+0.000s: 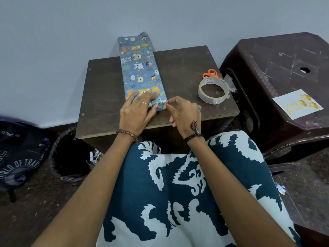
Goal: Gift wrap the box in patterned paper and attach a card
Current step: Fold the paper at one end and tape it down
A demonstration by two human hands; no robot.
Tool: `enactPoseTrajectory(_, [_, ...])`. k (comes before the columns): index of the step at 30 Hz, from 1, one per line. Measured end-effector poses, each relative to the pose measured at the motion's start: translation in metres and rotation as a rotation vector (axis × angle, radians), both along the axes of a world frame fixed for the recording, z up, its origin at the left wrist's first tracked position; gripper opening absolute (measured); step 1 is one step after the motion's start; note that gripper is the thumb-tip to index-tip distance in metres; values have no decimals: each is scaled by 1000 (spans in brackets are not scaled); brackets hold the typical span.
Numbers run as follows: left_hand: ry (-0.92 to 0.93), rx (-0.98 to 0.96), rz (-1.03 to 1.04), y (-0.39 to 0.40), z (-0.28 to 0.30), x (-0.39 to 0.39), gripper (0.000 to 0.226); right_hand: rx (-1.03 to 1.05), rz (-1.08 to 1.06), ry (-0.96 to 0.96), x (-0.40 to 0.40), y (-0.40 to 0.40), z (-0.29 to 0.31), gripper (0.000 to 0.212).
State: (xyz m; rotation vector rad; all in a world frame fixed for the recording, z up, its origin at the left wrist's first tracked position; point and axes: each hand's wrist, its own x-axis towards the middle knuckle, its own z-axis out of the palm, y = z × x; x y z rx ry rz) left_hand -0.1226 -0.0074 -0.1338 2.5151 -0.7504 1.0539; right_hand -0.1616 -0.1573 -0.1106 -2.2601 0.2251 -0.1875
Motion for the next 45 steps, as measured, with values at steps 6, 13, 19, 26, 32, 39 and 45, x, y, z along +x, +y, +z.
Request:
enactPoseTrajectory(6, [348, -300, -43, 1, 13, -11, 43, -27, 24, -35, -7, -5, 0, 21])
enactPoseTrajectory(13, [581, -1069, 70, -5, 20, -17, 28, 132, 44, 4, -7, -1, -5, 32])
enactPoseTrajectory(19, [741, -1013, 104, -2, 29, -34, 30, 336, -17, 48, -5, -1, -8, 46])
enactPoseTrajectory(26, [824, -718, 91, -6, 42, -56, 26, 506, -140, -29, 1, -15, -5, 55])
enactPoseTrajectory(32, [575, 55, 301, -27, 67, -56, 31, 684, -75, -23, 7, -14, 4, 67])
enactPoseTrajectory(39, [599, 516, -176, -26, 75, -2, 48, 813, -353, 15, -14, 3, -1, 40])
enactPoseTrajectory(45, [863, 928, -252, -37, 100, 27, 57, 878, -488, 20, -19, 6, -9, 37])
